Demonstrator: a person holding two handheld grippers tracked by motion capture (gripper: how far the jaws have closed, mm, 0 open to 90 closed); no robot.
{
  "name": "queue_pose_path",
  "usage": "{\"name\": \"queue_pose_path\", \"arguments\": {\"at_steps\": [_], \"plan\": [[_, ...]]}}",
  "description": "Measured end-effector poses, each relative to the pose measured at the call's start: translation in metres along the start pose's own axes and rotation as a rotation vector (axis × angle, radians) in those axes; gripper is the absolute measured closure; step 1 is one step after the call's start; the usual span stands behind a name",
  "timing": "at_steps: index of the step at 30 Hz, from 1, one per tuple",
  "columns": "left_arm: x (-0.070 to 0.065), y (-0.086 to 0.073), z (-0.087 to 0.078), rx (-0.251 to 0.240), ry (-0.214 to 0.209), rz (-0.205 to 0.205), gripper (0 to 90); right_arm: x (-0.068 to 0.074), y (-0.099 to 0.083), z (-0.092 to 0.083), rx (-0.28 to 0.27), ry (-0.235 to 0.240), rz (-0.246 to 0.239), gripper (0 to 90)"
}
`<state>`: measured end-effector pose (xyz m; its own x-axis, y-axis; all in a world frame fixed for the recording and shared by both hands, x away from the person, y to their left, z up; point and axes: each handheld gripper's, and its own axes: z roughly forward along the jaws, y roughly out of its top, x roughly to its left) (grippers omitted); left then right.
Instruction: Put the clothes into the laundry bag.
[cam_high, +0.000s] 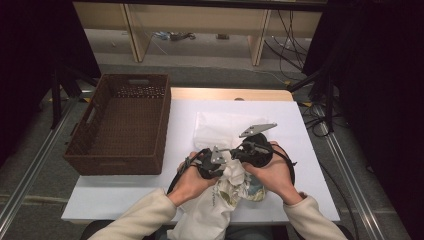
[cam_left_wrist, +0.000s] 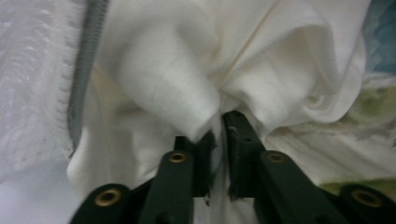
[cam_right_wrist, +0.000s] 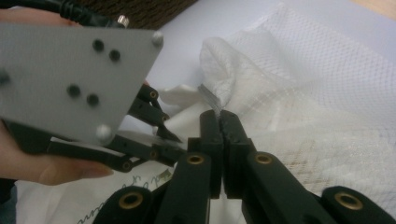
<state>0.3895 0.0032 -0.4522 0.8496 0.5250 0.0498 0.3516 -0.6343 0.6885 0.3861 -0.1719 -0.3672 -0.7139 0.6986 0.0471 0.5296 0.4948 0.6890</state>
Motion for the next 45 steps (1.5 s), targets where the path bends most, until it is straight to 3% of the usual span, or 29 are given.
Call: {"name": "queue_pose_path", "arguments": {"at_steps": [3,7,10,12,15,17,18,19,21,22,23,24,26,27,28,29,30,31,33,34,35,36,37,38,39,41,42,43,45], "plan": [[0.000,0.005,-0.012,-0.050,-0.006,-0.033,83.2,0.000,0.001,-0.003,-0.002,0.007,0.013,90.0],[-0.002,0.020,-0.037,-0.179,0.002,-0.062,83.7,0.000,0.002,-0.006,-0.037,-0.010,0.010,90.0],[-0.002,0.031,-0.046,-0.222,0.016,-0.031,83.8,-0.001,0.004,-0.012,-0.049,0.011,0.046,90.0],[-0.002,0.034,-0.040,-0.209,0.031,-0.028,83.8,0.001,0.006,-0.015,-0.061,0.017,0.041,90.0],[0.008,0.030,-0.013,-0.170,0.051,-0.014,83.5,0.003,0.006,-0.013,-0.063,0.030,0.026,90.0],[0.018,0.023,0.005,-0.183,0.070,-0.087,83.0,0.004,0.004,-0.009,-0.043,0.045,0.023,90.0],[0.021,0.022,0.006,-0.170,0.063,-0.079,82.5,0.006,0.004,-0.009,-0.028,0.050,0.034,90.0],[0.023,0.022,0.004,-0.154,0.051,-0.042,81.7,0.005,0.003,-0.009,-0.030,0.047,0.022,90.0],[0.021,0.023,-0.001,-0.151,0.044,-0.022,76.8,0.003,0.002,-0.009,-0.032,0.037,0.042,90.0],[0.021,0.023,-0.005,-0.148,0.031,-0.010,70.8,0.000,0.003,-0.009,-0.051,0.032,0.025,90.0],[0.015,0.022,-0.009,-0.206,0.039,-0.074,62.6,-0.002,0.003,-0.011,-0.038,0.023,0.032,90.0],[0.015,0.021,-0.017,-0.184,0.037,-0.031,54.8,-0.003,0.003,-0.013,-0.039,0.014,0.042,90.0],[0.010,0.017,-0.029,-0.182,0.038,-0.033,44.0,-0.007,0.002,-0.014,-0.046,0.011,0.032,90.0],[0.007,0.014,-0.036,-0.186,0.048,-0.025,40.9,-0.007,0.001,-0.012,-0.054,0.010,0.055,90.0],[0.003,0.010,-0.042,-0.181,0.050,-0.024,37.3,-0.009,0.003,-0.014,-0.033,0.033,0.057,90.0],[0.000,0.005,-0.046,-0.166,0.052,-0.014,34.3,-0.008,0.003,-0.014,-0.026,0.029,0.067,90.0],[-0.002,0.001,-0.047,-0.158,0.054,-0.012,31.4,-0.008,0.003,-0.012,-0.046,0.000,0.017,90.0],[-0.002,-0.003,-0.047,-0.134,0.055,-0.005,30.2,-0.006,0.003,-0.012,-0.049,-0.006,0.046,90.0],[0.000,-0.013,-0.035,-0.074,0.048,-0.019,28.5,-0.007,0.003,-0.010,-0.054,-0.011,0.014,90.0],[0.001,-0.017,-0.027,-0.036,0.047,-0.026,28.7,-0.008,0.003,-0.008,-0.056,-0.011,-0.005,90.0],[0.002,-0.020,-0.021,-0.026,0.040,-0.041,29.5,-0.005,0.004,-0.009,-0.048,-0.009,0.019,90.0],[0.002,-0.022,-0.012,-0.012,0.021,-0.062,32.0,-0.006,0.003,-0.006,-0.066,-0.016,-0.002,90.0],[0.002,-0.024,-0.005,0.023,-0.010,-0.064,36.3,-0.004,0.003,-0.008,-0.043,-0.008,0.026,90.0],[0.000,-0.025,-0.001,0.039,-0.016,-0.056,42.5,-0.005,0.003,-0.007,-0.028,-0.006,0.019,90.0],[-0.001,-0.025,0.004,0.047,-0.041,-0.047,49.4,-0.005,0.002,-0.007,-0.031,-0.001,0.021,90.0],[-0.005,-0.021,0.009,0.057,-0.044,-0.040,62.7,-0.005,0.002,-0.006,-0.030,0.002,0.029,90.0],[-0.004,-0.017,0.008,0.069,-0.044,0.000,69.4,-0.005,0.002,-0.005,-0.028,0.005,0.019,90.0],[-0.005,-0.015,0.009,0.067,-0.068,-0.016,77.6,-0.004,0.002,-0.005,-0.039,-0.005,0.025,90.0],[-0.008,-0.012,0.007,0.054,-0.063,-0.025,82.8,-0.005,0.001,-0.005,-0.039,-0.003,0.016,90.0]]}}
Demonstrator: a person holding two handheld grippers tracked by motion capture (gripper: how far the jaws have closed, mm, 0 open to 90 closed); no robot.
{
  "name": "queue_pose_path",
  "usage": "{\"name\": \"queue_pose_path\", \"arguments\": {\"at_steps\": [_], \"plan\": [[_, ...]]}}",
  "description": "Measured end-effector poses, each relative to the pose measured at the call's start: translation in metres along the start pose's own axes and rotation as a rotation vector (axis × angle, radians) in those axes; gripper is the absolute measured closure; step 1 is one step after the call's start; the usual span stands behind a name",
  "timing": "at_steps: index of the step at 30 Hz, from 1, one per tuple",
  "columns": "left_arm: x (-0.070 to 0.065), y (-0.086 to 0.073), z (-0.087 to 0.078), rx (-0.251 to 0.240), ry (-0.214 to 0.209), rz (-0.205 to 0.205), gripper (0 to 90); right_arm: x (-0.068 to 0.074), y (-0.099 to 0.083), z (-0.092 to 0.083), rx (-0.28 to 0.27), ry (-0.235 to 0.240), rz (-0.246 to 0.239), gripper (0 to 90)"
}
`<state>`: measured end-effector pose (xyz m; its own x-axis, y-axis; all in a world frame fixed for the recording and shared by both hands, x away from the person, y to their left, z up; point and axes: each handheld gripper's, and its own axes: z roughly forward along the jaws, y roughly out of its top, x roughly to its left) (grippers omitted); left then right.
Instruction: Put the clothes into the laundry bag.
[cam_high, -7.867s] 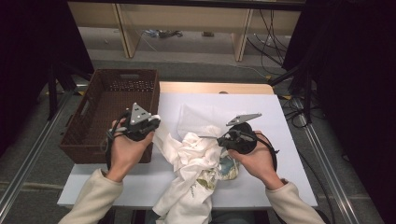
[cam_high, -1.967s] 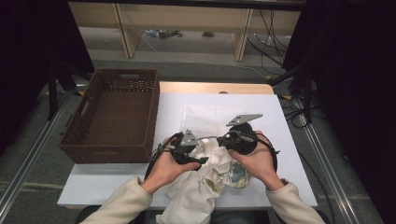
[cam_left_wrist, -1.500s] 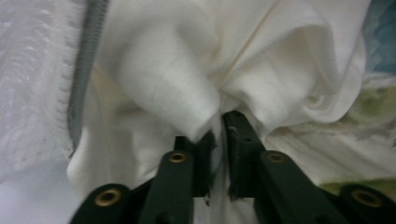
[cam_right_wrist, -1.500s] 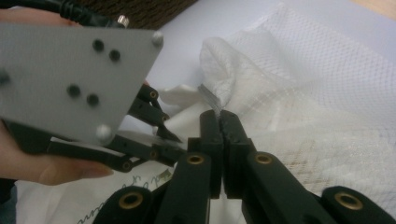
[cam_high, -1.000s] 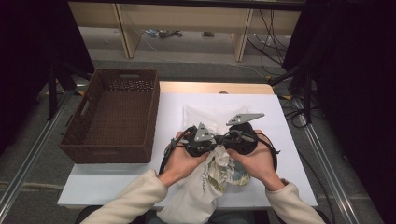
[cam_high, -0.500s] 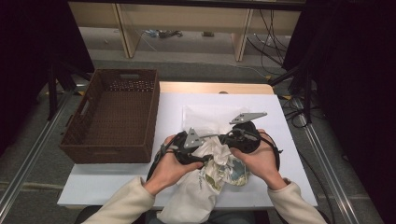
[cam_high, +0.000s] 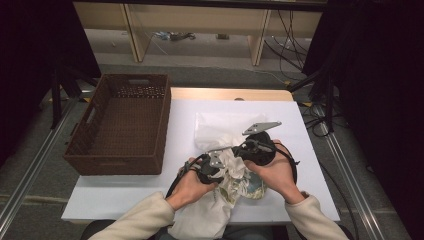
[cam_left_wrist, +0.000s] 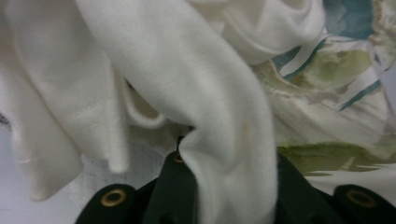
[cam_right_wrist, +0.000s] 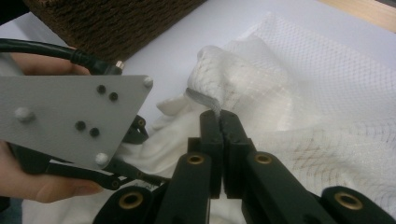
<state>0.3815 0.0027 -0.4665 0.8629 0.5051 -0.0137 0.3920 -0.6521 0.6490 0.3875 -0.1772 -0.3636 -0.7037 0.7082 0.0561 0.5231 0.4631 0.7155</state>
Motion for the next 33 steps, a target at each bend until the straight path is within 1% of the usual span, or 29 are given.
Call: {"name": "queue_pose_path", "arguments": {"at_steps": [1,3,4,5,6,7,8,10,12,13,14,15,16,17,18,19,20,21,22,23,24,25,26,27,28,29,30,32,33], "plan": [[0.000,0.001,-0.003,-0.006,0.005,0.004,83.9,-0.001,0.000,0.001,-0.007,0.005,-0.012,90.0],[-0.002,0.004,-0.012,-0.052,0.003,-0.003,84.8,0.001,0.000,-0.001,-0.003,0.001,0.006,90.0],[-0.003,0.007,-0.019,-0.085,0.003,-0.025,84.9,0.000,0.001,-0.002,0.008,0.021,-0.001,90.0],[-0.004,0.010,-0.025,-0.120,-0.001,-0.031,85.0,0.001,0.001,-0.003,0.005,0.012,0.001,90.0],[-0.005,0.013,-0.031,-0.142,0.005,-0.029,85.1,0.001,0.001,-0.003,-0.001,0.016,-0.014,90.0],[-0.006,0.017,-0.037,-0.164,0.016,-0.022,85.1,0.004,0.001,-0.004,-0.007,-0.003,0.017,90.0],[-0.006,0.019,-0.042,-0.179,0.019,-0.019,85.1,0.006,0.002,-0.004,-0.013,0.006,0.026,90.0],[-0.006,0.025,-0.052,-0.223,0.040,-0.007,85.2,0.008,0.003,-0.005,-0.012,0.008,0.021,90.0],[-0.004,0.030,-0.061,-0.250,0.081,-0.003,85.2,0.007,0.004,-0.008,-0.013,0.009,-0.002,90.0],[-0.003,0.032,-0.063,-0.258,0.082,-0.003,85.2,0.007,0.004,-0.008,-0.019,0.009,-0.012,90.0],[-0.001,0.035,-0.064,-0.271,0.083,0.005,85.2,0.008,0.005,-0.009,-0.019,0.026,0.000,90.0],[0.000,0.037,-0.064,-0.271,0.091,0.011,85.2,0.010,0.005,-0.010,-0.020,0.028,0.020,90.0],[0.002,0.037,-0.063,-0.267,0.093,0.007,85.2,0.009,0.006,-0.012,-0.017,0.028,-0.007,90.0],[0.005,0.038,-0.060,-0.265,0.103,0.009,85.2,0.010,0.006,-0.012,-0.026,0.039,0.000,90.0],[0.010,0.038,-0.055,-0.253,0.120,0.010,85.1,0.009,0.006,-0.011,-0.035,0.050,-0.022,90.0],[0.015,0.038,-0.048,-0.246,0.136,-0.005,85.0,0.010,0.006,-0.011,-0.028,0.058,0.010,90.0],[0.018,0.037,-0.043,-0.240,0.148,-0.014,84.9,0.011,0.005,-0.010,-0.027,0.063,0.015,90.0],[0.024,0.036,-0.035,-0.207,0.155,0.001,84.7,0.012,0.005,-0.010,-0.014,0.062,0.019,90.0],[0.027,0.034,-0.026,-0.199,0.146,-0.012,84.5,0.013,0.005,-0.008,-0.009,0.064,0.020,90.0],[0.030,0.032,-0.016,-0.183,0.138,0.010,84.1,0.013,0.005,-0.006,-0.028,0.061,0.003,90.0],[0.028,0.031,-0.010,-0.208,0.145,-0.013,82.9,0.014,0.004,-0.004,0.000,0.060,0.017,90.0],[0.025,0.030,-0.005,-0.223,0.148,-0.019,81.3,0.012,0.004,-0.003,-0.002,0.054,0.001,90.0],[0.024,0.031,-0.006,-0.207,0.142,0.019,79.3,0.010,0.002,0.000,-0.017,0.039,-0.003,90.0],[0.022,0.032,-0.009,-0.220,0.150,0.012,76.1,0.008,0.002,-0.002,0.005,0.042,0.009,90.0],[0.022,0.033,-0.016,-0.222,0.132,0.013,71.5,0.006,0.002,-0.001,-0.016,0.029,-0.003,90.0],[0.021,0.033,-0.018,-0.252,0.134,-0.019,61.8,0.003,0.002,-0.003,-0.013,0.032,0.003,90.0],[0.021,0.032,-0.024,-0.231,0.124,-0.001,54.4,0.000,0.002,-0.003,-0.019,0.036,-0.026,90.0],[0.018,0.029,-0.033,-0.223,0.125,-0.001,42.8,0.000,0.001,-0.006,-0.010,0.021,0.037,90.0],[0.015,0.027,-0.038,-0.226,0.124,0.002,39.2,-0.001,0.002,-0.007,-0.006,0.019,0.044,90.0]]}}
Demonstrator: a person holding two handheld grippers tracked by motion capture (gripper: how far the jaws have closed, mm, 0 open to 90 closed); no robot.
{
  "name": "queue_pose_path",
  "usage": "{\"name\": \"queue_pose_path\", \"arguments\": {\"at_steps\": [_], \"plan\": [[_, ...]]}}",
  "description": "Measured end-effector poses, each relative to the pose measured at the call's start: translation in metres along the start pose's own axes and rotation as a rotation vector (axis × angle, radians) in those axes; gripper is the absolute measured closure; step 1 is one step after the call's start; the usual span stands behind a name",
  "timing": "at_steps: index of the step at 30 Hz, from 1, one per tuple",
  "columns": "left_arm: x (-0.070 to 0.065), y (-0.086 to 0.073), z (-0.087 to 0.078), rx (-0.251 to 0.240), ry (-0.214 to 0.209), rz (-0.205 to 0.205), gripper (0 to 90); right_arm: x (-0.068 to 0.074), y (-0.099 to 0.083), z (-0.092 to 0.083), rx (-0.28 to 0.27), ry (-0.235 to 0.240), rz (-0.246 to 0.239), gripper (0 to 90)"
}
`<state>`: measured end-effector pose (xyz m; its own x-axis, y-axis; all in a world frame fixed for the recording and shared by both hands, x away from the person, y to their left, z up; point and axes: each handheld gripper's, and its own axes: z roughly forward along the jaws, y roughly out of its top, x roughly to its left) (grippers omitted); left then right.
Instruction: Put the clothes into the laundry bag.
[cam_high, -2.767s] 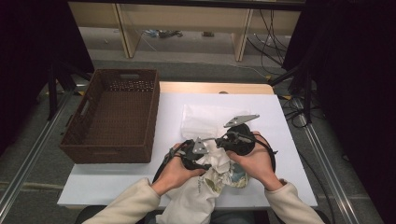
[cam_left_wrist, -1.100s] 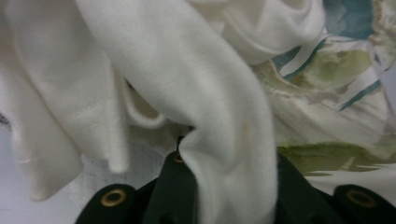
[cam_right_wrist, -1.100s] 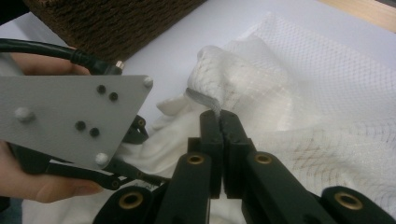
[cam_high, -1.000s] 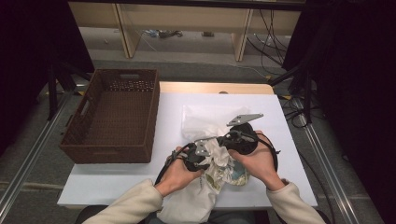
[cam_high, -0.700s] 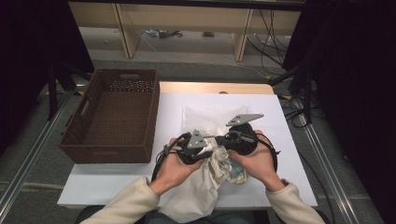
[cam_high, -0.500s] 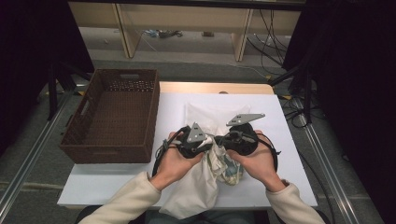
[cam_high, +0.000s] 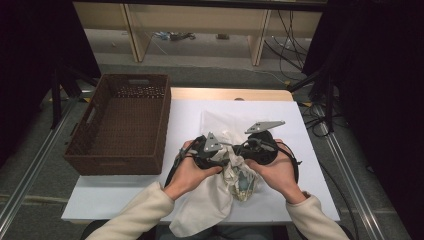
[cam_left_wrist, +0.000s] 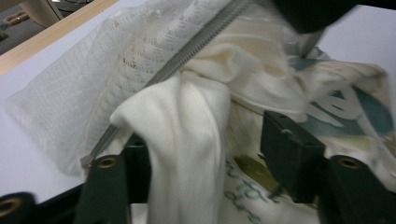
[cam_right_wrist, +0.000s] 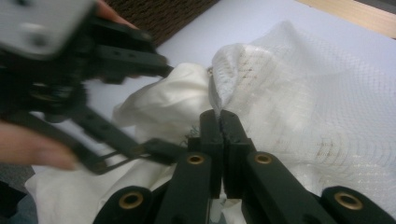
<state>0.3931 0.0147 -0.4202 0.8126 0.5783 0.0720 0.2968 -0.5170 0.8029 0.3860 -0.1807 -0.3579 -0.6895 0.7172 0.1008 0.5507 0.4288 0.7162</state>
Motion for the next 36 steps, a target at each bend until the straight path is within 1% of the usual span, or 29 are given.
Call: {"name": "queue_pose_path", "arguments": {"at_steps": [1,2,4,5,6,8,9,10,12,14,16,17,19,20,21,22,23,24,25,27,28,29,30,31,32,33,34,35,36], "plan": [[-0.002,-0.002,-0.007,-0.002,0.008,-0.001,37.8,0.001,0.000,0.000,0.003,0.003,0.008,90.0],[-0.002,-0.003,-0.010,-0.001,0.015,-0.002,37.3,0.000,0.000,0.000,-0.001,0.006,-0.005,90.0],[-0.003,-0.006,-0.019,-0.016,0.023,0.000,41.3,0.002,0.000,0.001,-0.008,0.000,0.021,90.0],[-0.002,-0.007,-0.020,-0.011,0.028,0.044,47.4,0.002,0.000,0.002,-0.011,0.001,0.014,90.0],[-0.003,-0.008,-0.020,-0.009,0.027,0.035,54.5,0.002,0.001,0.001,0.003,-0.003,-0.007,90.0],[-0.002,-0.010,-0.014,-0.011,0.022,0.031,64.1,0.004,0.002,0.002,0.000,-0.007,-0.001,90.0],[-0.001,-0.010,-0.010,-0.008,0.015,0.026,67.2,0.004,0.001,0.004,-0.016,-0.017,-0.021,90.0],[-0.001,-0.010,-0.006,0.000,0.008,0.025,70.7,0.005,0.002,0.003,0.007,-0.003,-0.004,90.0],[-0.001,-0.007,0.005,0.005,-0.015,0.019,76.9,0.005,0.001,0.003,-0.001,-0.006,-0.010,90.0],[-0.003,-0.004,0.013,0.007,-0.024,0.013,79.9,0.005,0.002,0.002,0.013,-0.001,-0.002,90.0],[-0.006,0.000,0.017,0.008,-0.026,0.016,82.4,0.004,0.000,0.003,-0.006,-0.002,-0.019,90.0],[-0.009,0.002,0.018,-0.016,-0.013,0.005,83.1,0.005,0.000,0.003,-0.006,0.003,-0.007,90.0],[-0.012,0.008,0.018,-0.025,-0.019,0.025,83.6,0.003,0.001,0.002,-0.022,0.007,-0.048,90.0],[-0.012,0.010,0.019,-0.029,-0.016,0.044,83.6,0.005,0.001,0.001,-0.013,0.014,-0.036,90.0],[-0.011,0.011,0.020,-0.030,-0.004,0.033,83.6,0.005,0.002,0.001,-0.040,0.023,-0.047,90.0],[-0.008,0.011,0.022,-0.031,0.011,0.024,83.5,0.007,0.002,-0.003,-0.006,0.047,-0.023,90.0],[-0.005,0.010,0.025,-0.031,0.031,0.024,83.5,0.008,0.002,-0.003,-0.018,0.046,-0.026,90.0],[-0.001,0.008,0.030,-0.046,0.055,0.009,83.2,0.010,0.002,-0.003,-0.029,0.045,-0.022,90.0],[0.003,0.006,0.033,-0.052,0.061,0.000,82.8,0.012,0.003,-0.004,-0.004,0.056,-0.023,90.0],[0.006,0.003,0.033,-0.029,0.036,0.008,79.4,0.012,0.002,-0.001,-0.016,0.046,-0.021,90.0],[0.003,0.003,0.032,-0.043,0.039,0.009,74.8,0.012,0.001,-0.002,0.005,0.035,-0.008,90.0],[0.002,0.004,0.027,-0.027,0.033,0.020,69.0,0.007,0.001,0.000,-0.003,0.034,-0.057,90.0],[0.001,0.005,0.021,-0.020,0.031,0.036,60.1,0.009,0.000,0.001,-0.004,0.015,-0.014,90.0],[-0.001,0.004,0.016,-0.034,0.022,0.022,52.3,0.009,0.001,-0.001,0.019,0.017,0.003,90.0],[-0.004,0.002,0.010,-0.044,0.023,-0.002,45.8,0.005,0.001,0.000,0.001,0.015,-0.034,90.0],[-0.005,0.001,0.003,-0.033,0.009,-0.002,41.1,0.004,0.001,-0.001,0.008,0.013,-0.021,90.0],[-0.006,-0.001,-0.003,-0.031,0.010,-0.008,37.8,0.001,0.001,-0.001,-0.001,0.025,-0.045,90.0],[-0.009,-0.003,-0.008,-0.033,0.011,-0.011,34.3,-0.001,0.001,0.000,-0.013,0.012,-0.054,90.0],[-0.010,-0.006,-0.013,-0.031,0.006,0.002,31.8,0.002,0.001,-0.002,0.012,0.004,0.003,90.0]]}}
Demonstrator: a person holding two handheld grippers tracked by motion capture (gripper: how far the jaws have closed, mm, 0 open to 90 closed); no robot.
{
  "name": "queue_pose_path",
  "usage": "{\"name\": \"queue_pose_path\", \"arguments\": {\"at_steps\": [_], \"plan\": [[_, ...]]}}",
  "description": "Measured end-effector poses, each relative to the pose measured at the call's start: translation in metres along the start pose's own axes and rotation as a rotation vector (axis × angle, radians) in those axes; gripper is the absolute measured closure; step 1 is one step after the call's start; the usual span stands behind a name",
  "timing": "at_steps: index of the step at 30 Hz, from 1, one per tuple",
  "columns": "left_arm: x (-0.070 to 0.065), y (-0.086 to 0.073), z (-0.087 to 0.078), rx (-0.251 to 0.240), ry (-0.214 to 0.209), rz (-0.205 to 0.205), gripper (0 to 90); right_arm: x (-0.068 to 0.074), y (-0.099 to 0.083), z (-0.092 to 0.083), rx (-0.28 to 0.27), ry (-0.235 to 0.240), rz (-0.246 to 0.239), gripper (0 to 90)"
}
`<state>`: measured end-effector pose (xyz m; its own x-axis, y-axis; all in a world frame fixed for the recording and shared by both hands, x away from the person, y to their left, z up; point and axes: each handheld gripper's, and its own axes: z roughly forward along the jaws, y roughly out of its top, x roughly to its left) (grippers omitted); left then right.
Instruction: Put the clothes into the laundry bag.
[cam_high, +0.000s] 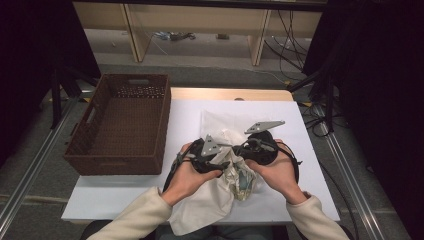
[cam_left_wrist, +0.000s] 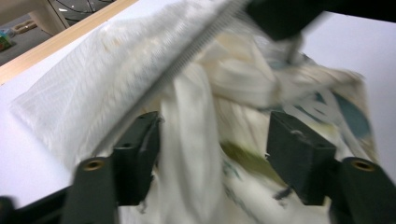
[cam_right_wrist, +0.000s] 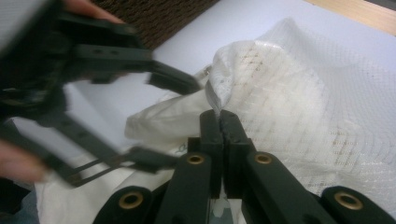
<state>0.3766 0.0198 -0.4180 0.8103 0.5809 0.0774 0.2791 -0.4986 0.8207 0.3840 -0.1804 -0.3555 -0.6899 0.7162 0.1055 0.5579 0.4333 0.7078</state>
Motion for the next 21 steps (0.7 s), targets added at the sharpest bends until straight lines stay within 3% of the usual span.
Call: {"name": "queue_pose_path", "arguments": {"at_steps": [1,2,3,4,5,6,7,8,9,11,12,14,16,19,21], "plan": [[-0.002,-0.004,-0.003,0.001,-0.014,-0.025,30.1,-0.001,0.000,0.002,-0.010,-0.001,-0.015,90.0],[-0.004,-0.007,-0.004,0.016,-0.022,-0.025,29.3,0.001,0.000,0.001,0.003,0.004,0.006,90.0],[-0.004,-0.010,-0.002,0.033,-0.027,-0.014,28.5,0.000,0.000,0.003,-0.014,-0.012,-0.013,90.0],[-0.005,-0.014,0.002,0.043,-0.034,-0.017,27.8,0.001,0.001,0.002,0.017,0.001,0.003,90.0],[-0.006,-0.016,0.008,0.057,-0.036,-0.035,27.4,-0.002,0.000,0.005,-0.009,0.003,-0.041,90.0],[-0.007,-0.018,0.014,0.061,-0.038,-0.030,26.7,0.002,0.001,0.004,0.004,0.006,0.005,90.0],[-0.008,-0.019,0.021,0.067,-0.046,-0.035,26.5,0.000,0.001,0.006,-0.024,-0.008,-0.048,90.0],[-0.008,-0.018,0.027,0.081,-0.053,-0.024,26.2,0.001,0.001,0.006,0.002,0.009,-0.042,90.0],[-0.010,-0.017,0.032,0.090,-0.048,-0.028,26.2,0.001,0.001,0.007,-0.002,0.011,-0.056,90.0],[-0.010,-0.015,0.042,0.113,-0.043,0.000,27.3,0.001,0.000,0.008,-0.002,0.004,-0.039,90.0],[-0.009,-0.014,0.046,0.119,-0.038,0.004,30.7,0.001,0.000,0.008,0.002,0.014,-0.034,90.0],[-0.008,-0.012,0.052,0.149,-0.018,0.052,39.3,0.001,0.000,0.007,0.011,0.020,-0.028,90.0],[-0.009,-0.013,0.058,0.159,-0.003,0.079,47.4,-0.001,-0.001,0.008,0.000,0.016,-0.050,90.0],[-0.011,-0.013,0.061,0.159,0.016,0.098,57.3,-0.001,-0.001,0.007,0.006,0.016,-0.023,90.0],[-0.011,-0.012,0.060,0.162,0.027,0.117,66.0,-0.001,-0.001,0.008,0.010,0.010,-0.040,90.0]]}}
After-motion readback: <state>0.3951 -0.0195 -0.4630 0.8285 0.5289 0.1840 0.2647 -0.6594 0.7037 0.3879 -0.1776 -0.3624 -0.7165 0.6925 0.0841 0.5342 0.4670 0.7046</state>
